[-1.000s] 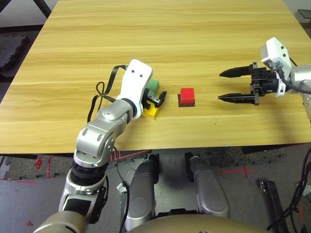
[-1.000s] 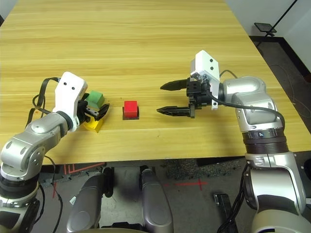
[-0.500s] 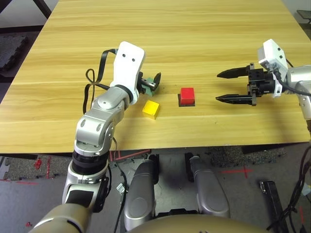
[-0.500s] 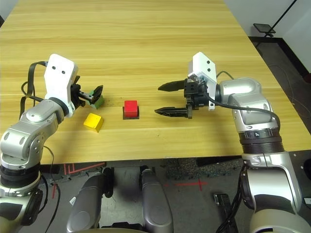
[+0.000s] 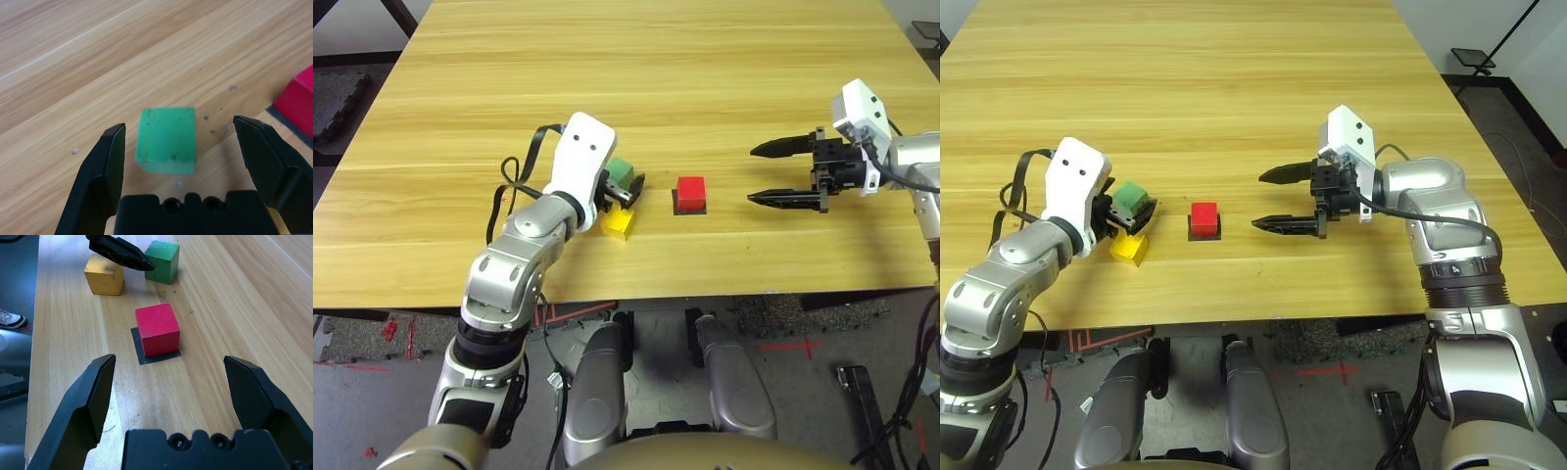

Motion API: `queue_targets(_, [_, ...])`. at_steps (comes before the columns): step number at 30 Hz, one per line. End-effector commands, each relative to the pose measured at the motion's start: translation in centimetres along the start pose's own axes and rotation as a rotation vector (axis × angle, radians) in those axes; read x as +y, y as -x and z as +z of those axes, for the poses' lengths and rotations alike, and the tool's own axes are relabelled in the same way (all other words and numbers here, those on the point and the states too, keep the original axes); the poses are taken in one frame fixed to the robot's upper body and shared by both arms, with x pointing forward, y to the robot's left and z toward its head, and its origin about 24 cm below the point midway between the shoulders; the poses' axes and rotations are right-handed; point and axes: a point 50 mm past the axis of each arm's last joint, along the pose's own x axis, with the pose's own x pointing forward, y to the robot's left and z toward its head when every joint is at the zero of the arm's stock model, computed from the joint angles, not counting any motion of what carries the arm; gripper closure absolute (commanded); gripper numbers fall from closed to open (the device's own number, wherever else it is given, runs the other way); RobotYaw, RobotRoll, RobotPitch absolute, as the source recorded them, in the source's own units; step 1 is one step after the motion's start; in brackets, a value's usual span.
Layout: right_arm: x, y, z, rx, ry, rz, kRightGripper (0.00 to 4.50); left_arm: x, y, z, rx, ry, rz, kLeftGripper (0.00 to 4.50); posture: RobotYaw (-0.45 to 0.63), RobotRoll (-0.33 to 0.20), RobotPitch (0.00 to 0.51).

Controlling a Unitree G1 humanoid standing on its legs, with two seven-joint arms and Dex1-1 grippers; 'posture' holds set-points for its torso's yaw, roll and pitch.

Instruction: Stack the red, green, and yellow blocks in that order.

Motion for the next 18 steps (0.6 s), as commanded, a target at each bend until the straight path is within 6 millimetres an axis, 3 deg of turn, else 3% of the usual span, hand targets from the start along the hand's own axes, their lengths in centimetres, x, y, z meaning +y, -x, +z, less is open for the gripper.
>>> queue_targets(1, [0.22, -0.20, -0.13, 0.017, 0.007, 0.015, 0.04, 0.86, -0.22, -0.80, 0.023, -0.024, -0.002, 0.00, 0.37, 0.105, 0.255])
queue_targets(7, [0.22, -0.15, -0.05, 0.018, 0.010, 0.016, 0.04, 1.79, -0.46, -1.00, 0.019, -0.045, 0.001, 0.00, 0.36, 0.100, 0.253])
queue_targets(18, [0.10, -0.28, 0.02, 0.012, 0.013, 0.004, 0.04, 0.99, -1.01, -1.53, 0.029, 0.018, -0.041, 0.00, 0.36, 0.097, 0.254])
